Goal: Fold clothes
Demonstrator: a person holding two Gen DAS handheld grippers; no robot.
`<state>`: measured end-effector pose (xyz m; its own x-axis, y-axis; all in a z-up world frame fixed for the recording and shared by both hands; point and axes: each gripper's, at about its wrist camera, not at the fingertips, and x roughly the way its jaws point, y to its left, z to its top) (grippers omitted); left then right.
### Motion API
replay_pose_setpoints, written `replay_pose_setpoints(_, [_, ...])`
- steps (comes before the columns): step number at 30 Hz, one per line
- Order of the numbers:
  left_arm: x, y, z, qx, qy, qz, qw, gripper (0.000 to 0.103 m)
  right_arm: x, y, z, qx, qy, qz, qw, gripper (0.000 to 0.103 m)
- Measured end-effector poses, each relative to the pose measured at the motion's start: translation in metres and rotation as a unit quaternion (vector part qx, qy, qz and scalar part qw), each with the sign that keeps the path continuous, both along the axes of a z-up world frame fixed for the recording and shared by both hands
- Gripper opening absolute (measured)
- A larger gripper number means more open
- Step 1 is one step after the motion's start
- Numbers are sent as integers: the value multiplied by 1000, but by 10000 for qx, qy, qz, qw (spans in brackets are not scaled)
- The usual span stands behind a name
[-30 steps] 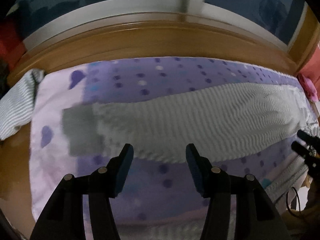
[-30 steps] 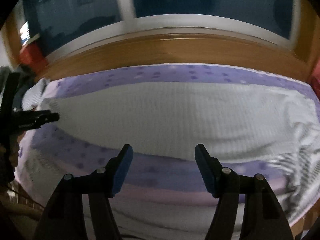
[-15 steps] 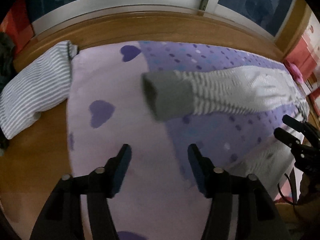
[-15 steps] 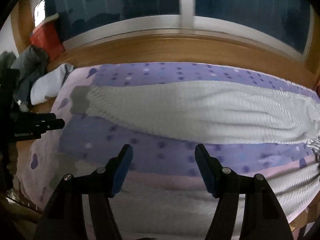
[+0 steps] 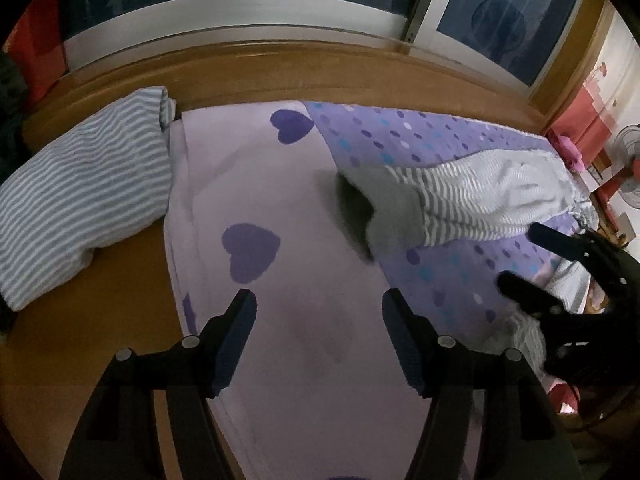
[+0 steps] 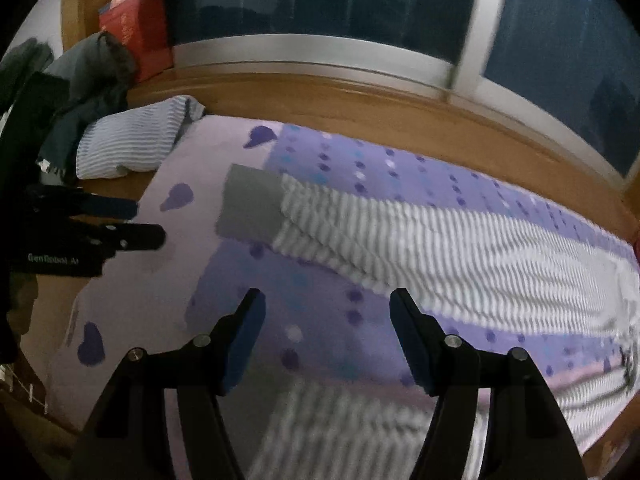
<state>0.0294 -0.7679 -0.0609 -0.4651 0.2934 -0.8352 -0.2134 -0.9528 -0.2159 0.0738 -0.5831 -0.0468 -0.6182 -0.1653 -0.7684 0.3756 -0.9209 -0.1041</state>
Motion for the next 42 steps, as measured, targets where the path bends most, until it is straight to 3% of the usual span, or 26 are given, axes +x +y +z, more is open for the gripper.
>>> replay_pose_setpoints(5, [-16, 0, 1, 223, 58, -148, 9996, 66, -24, -36, -7, -93, -28, 313, 9995, 65])
replay_pose_setpoints(10, [-30, 9, 3, 630, 121, -555, 9964, 66, -39, -38, -13, -338, -196, 256, 9989, 65])
replay_pose_setpoints(18, [-47, 32, -12, 990, 118, -1196, 9878, 66, -57, 8, -5, -796, -336, -658, 9941, 65])
replay_pose_setpoints(23, [-57, 40, -21, 1401, 80, -1540, 9781, 65, -63, 31, -11, -1034, -510, -1142, 9867, 65])
replay_pose_setpoints(24, [-59, 43, -23, 1466, 46, -1636, 9756, 61, -63, 35, -12, -1065, -536, -1221, 9853, 65])
replay_pose_setpoints(26, [-58, 51, -26, 1434, 13, -1777, 9736, 38, -63, 40, -14, -1117, -574, -1345, 9829, 65])
replay_pose_setpoints(27, [-58, 53, -27, 1420, -2, -1820, 9730, 8, -63, 43, -14, -1143, -589, -1403, 9817, 65])
replay_pose_setpoints(28, [-57, 56, -27, 1406, -16, -1863, 9724, 2, -63, 45, -15, -1164, -600, -1453, 9807, 65])
replay_pose_setpoints(31, [-50, 49, -22, 1613, -219, -2002, 9661, 2, -61, 48, -12, -1183, -575, -1506, 9798, 65])
replay_pose_setpoints(36, [-38, 39, -29, 1205, -495, -2001, 9711, 2, -59, 43, -10, -1137, -482, -1378, 9827, 65])
replay_pose_setpoints(42, [-35, 38, -24, 928, -404, -2032, 9739, 3, -68, 18, -27, -911, -690, -1030, 9881, 65])
